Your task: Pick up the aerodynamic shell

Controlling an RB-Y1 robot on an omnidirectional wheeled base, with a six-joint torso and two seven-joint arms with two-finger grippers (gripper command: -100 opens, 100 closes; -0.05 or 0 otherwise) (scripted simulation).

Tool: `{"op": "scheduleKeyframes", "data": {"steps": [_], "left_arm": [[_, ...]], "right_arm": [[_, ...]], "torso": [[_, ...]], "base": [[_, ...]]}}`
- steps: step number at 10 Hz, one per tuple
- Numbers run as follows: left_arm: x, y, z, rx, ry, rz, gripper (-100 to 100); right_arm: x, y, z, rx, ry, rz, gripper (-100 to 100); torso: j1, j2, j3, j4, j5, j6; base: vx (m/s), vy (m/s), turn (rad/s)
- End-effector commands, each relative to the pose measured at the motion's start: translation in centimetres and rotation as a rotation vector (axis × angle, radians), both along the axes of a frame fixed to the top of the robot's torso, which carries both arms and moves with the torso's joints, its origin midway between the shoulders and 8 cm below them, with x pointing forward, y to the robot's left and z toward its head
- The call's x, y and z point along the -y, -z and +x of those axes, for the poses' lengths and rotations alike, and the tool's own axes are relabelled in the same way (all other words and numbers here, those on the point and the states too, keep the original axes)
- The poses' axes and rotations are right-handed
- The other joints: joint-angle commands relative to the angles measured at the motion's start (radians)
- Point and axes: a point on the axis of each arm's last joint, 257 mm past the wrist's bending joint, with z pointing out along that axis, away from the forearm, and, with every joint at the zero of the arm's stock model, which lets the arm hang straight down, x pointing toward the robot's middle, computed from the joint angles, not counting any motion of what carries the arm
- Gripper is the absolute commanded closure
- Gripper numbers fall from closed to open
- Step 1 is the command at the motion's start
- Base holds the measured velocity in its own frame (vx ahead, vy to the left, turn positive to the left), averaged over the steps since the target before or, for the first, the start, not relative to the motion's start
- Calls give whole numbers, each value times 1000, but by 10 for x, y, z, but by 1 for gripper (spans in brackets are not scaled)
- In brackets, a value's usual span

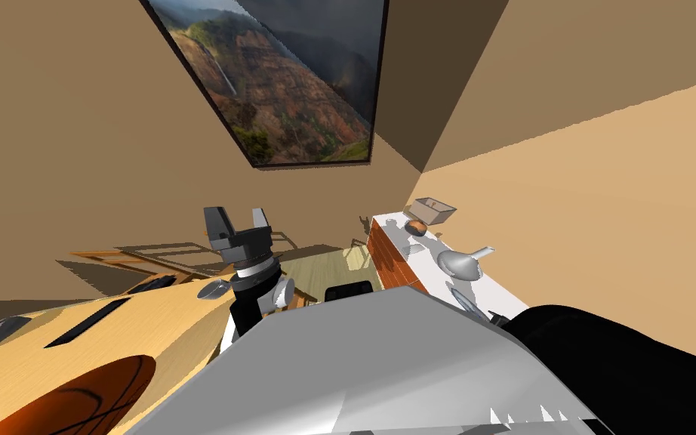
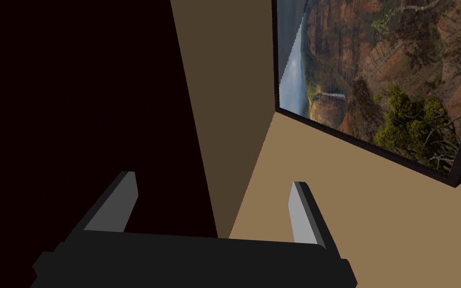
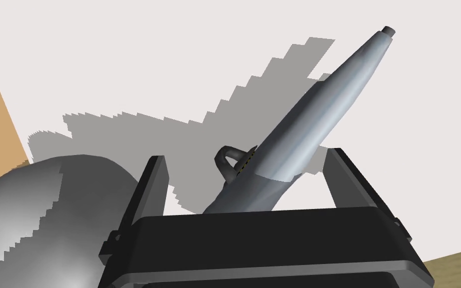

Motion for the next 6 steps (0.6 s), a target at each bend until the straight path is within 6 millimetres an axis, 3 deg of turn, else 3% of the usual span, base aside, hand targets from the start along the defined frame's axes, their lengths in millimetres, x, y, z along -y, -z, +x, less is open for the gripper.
{"op": "scheduleKeyframes", "data": {"steps": [1, 3, 5, 6], "left_arm": [[0, 0, 0, 0, 0, 0, 0], [0, 0, 0, 0, 0, 0, 0], [0, 0, 0, 0, 0, 0, 0], [0, 0, 0, 0, 0, 0, 0]], "right_arm": [[2, -1, 0, 13, 28, 4, -100], [2, -1, 0, 40, 84, 23, -100], [21, -1, 4, 7, 77, -2, -100], [21, -1, 4, 35, 134, 17, -100]], "torso": [[0, 0, 0, 0, 0, 0], [-3, -4, -2, -1, -1, 0], [-1, -1, -1, 0, 0, -2], [1, 2, 1, 0, 0, 0]], "base": [[-24, 5, -39], [5, -7, 3], [-117, 62, 239], [-79, 54, -4]]}}
